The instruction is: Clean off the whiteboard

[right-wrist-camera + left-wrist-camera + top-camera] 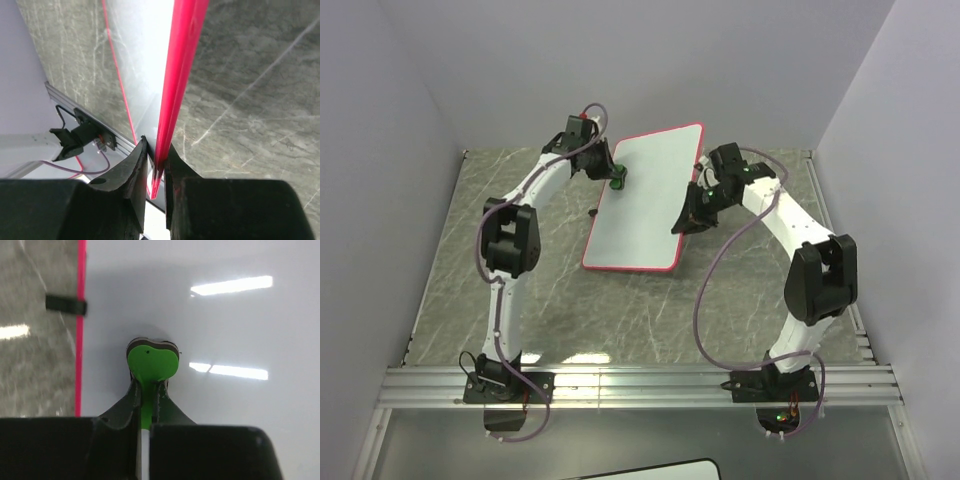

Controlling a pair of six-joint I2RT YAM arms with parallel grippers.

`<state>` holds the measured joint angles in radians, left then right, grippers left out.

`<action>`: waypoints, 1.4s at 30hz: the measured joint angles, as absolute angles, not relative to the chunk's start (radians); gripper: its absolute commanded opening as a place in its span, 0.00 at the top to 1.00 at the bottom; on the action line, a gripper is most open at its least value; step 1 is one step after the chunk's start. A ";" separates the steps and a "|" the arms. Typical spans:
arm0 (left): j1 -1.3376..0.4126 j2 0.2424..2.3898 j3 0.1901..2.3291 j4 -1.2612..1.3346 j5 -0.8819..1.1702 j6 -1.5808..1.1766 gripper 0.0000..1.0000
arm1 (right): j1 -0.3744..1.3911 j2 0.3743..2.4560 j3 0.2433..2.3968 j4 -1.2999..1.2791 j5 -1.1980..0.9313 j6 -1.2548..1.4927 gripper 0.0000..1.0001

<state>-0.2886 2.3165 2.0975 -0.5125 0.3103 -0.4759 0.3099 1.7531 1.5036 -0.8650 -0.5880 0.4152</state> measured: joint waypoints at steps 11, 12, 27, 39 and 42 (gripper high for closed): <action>-0.149 1.998 1.832 -0.437 0.296 -0.592 1.00 | 0.323 1.902 1.904 -1.036 -0.495 0.426 1.00; -0.138 1.974 1.819 -0.434 0.288 -0.593 1.00 | 0.321 1.916 1.938 -1.044 -0.487 0.425 1.00; -0.041 1.752 1.414 -0.557 0.101 -0.562 1.00 | 0.272 2.050 2.128 -1.042 -0.498 0.462 1.00; 0.015 1.599 1.204 -0.589 0.036 -0.542 0.80 | 0.268 2.023 2.034 -0.971 -0.446 0.477 0.62; 0.040 1.599 1.153 -0.602 0.010 -0.533 0.60 | 0.258 1.991 1.985 -0.974 -0.397 0.470 0.50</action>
<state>0.0399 1.5990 1.1530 -0.6022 0.0097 -0.5327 0.2584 1.9915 1.9846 -0.9745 -0.3969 0.4698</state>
